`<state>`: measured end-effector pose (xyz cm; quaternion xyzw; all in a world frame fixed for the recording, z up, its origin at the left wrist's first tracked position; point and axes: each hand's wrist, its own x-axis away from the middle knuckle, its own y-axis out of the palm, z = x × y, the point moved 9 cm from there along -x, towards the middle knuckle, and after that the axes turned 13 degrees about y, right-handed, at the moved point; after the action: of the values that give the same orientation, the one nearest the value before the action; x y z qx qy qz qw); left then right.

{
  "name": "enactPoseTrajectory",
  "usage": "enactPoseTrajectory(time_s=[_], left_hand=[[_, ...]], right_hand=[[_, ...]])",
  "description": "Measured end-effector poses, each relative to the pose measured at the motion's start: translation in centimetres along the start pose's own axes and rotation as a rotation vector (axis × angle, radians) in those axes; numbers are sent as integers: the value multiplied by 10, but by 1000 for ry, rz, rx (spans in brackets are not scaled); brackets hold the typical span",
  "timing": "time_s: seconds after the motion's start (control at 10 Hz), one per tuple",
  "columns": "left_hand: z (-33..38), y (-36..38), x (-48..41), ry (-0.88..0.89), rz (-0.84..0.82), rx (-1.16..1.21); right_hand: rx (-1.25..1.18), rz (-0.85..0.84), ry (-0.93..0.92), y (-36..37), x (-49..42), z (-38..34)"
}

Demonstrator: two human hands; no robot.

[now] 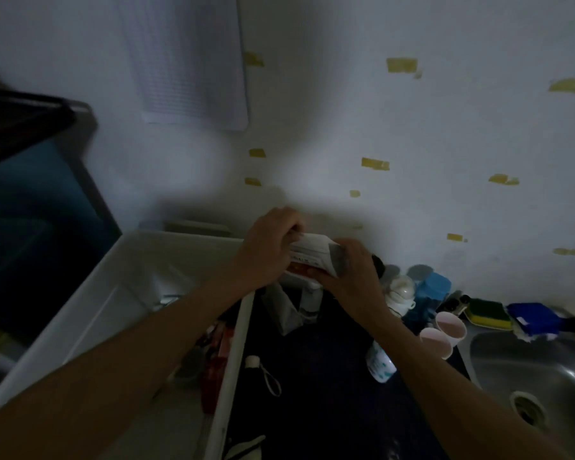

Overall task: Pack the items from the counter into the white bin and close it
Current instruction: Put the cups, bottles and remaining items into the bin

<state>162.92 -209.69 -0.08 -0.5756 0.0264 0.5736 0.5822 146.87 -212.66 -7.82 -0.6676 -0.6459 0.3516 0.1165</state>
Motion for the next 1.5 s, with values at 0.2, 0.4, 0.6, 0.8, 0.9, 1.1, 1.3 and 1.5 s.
enactPoseTrajectory(time_s=[0.2,0.4,0.6,0.8,0.9,1.1,1.3,1.5], left_hand=[[-35,-61,37,-56,14,-6],[-91,-118,95,-363,100,156],[-158,-118,177,-895,9,312],[-211,-89,267,-1289,-214,481],[-236,-81,293,-1306,-167,456],[-254,-80,322,-1380,186,477],[-250,-93,330,-1290,390,382],[-252,-91,336,-1150,412,239]], right_hand=[[30,32,-145,43,-1,-63],[-5,3,-244,98,4,-113],[84,-207,-341,166,22,-144],[208,-316,-395,221,43,-157],[262,-342,-328,248,46,-144],[209,-404,-42,297,48,-111],[304,-443,-59,333,65,-108],[-131,-574,92,351,71,-119]])
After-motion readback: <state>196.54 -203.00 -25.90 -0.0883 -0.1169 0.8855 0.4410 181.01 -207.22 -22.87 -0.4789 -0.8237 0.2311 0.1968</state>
